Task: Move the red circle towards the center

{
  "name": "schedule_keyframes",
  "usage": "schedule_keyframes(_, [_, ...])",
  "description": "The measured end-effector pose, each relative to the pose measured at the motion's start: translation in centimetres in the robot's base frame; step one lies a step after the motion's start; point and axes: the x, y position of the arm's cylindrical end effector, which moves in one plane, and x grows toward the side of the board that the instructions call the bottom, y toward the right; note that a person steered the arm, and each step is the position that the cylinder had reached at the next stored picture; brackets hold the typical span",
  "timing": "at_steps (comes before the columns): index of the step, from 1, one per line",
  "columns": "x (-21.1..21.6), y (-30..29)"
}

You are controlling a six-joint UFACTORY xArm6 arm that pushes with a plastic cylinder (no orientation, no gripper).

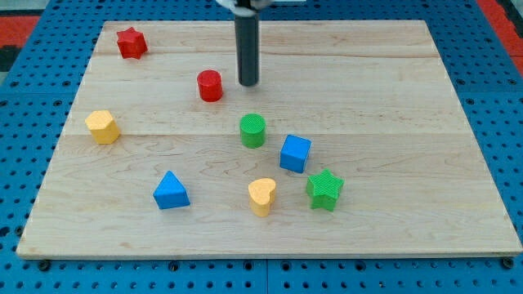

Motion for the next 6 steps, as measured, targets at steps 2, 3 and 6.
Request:
schedule_keyframes(2, [1.9,-8.8])
schedule_keyframes(3, [3.8,-6.3])
schedule_keyframes(6, [4.3,-4.5])
